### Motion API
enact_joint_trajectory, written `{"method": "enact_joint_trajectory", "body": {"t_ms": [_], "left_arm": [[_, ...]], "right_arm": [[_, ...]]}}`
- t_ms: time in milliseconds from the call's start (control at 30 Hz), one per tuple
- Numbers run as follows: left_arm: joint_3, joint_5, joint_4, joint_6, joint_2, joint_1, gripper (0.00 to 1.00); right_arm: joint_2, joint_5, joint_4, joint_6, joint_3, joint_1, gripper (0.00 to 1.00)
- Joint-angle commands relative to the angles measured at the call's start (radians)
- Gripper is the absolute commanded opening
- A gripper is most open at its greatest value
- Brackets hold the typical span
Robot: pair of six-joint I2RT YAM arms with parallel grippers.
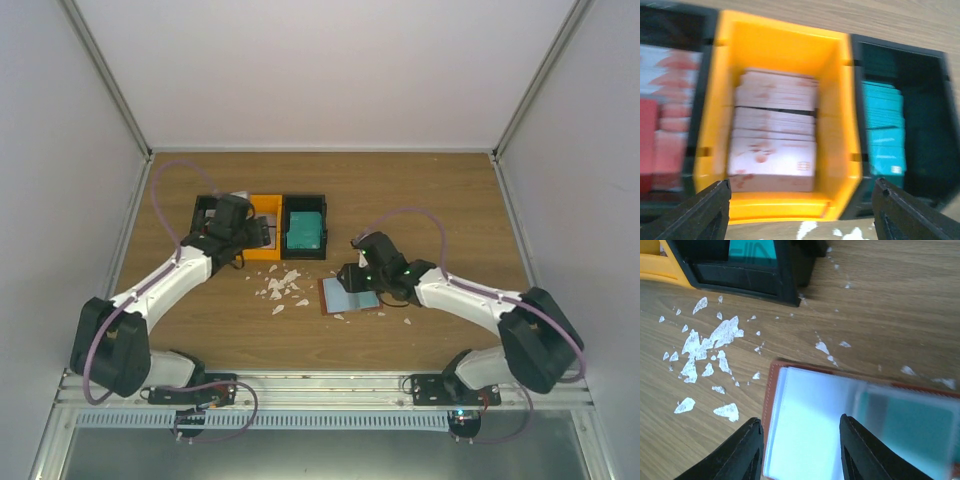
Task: Put the credit cards into the card holder
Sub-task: Adjust the storage box at the center of the board.
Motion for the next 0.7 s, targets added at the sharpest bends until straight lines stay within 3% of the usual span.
{"method": "enact_joint_trajectory", "body": {"t_ms": [0, 167, 367, 667], "left_arm": [[-0.027, -0.026, -0.015, -0.015, -0.012, 0.109, 0.80], [0.037, -0.034, -0.026, -0.057, 0.119, 0.159, 0.91], [0.091, -0.028, -0.028, -0.051, 0.234, 0.159, 0.95], [0.053, 0.236, 0.071, 0.017, 0.238, 0.148, 0.92]], "right_arm": [[0.084, -0.060, 0.070, -0.046, 0.059, 0.006, 0.44], [0.157, -0.082, 0.098, -0.046, 0.076, 0.006, 0.46], [0.253, -0.085, 0.087, -0.069, 0.145, 0.005, 0.47], [0.369, 0.032, 0.064, -0.071, 0.247, -0.037, 0.46]]}}
